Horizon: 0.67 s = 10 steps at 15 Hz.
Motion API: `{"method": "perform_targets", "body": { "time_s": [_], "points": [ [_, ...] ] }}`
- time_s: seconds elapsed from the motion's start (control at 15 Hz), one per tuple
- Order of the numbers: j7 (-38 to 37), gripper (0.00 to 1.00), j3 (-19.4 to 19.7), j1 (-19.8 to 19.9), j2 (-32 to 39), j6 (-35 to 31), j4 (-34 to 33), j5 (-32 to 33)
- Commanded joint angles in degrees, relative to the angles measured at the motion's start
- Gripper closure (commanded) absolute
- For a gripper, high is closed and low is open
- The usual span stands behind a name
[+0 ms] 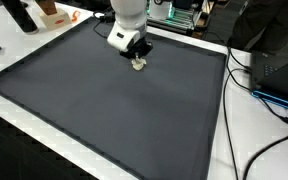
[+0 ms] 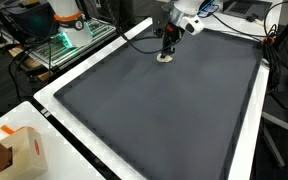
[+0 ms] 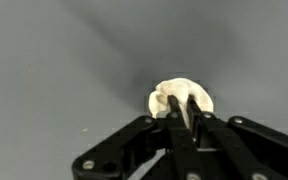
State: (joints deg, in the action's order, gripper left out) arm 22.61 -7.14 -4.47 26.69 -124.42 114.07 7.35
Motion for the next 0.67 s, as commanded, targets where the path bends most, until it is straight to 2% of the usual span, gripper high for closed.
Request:
{"method": "perform_targets", "body": {
  "time_s": [0.0,0.07,0.13,0.6],
  "points": [
    [1.6,0.64,-0.9,1.3,0.3,-0.2,0.2,-1.5],
    [2.2,0.64,-1.1,1.4,0.1,-0.5,0.4,-1.5],
    [1.5,0.57,-0.9,1.3,0.0,-0.3,0.4,-1.4],
    [1.3,0.04,-0.9,2.0,-2.4,-0.8,1.9,-1.9]
  ]
}}
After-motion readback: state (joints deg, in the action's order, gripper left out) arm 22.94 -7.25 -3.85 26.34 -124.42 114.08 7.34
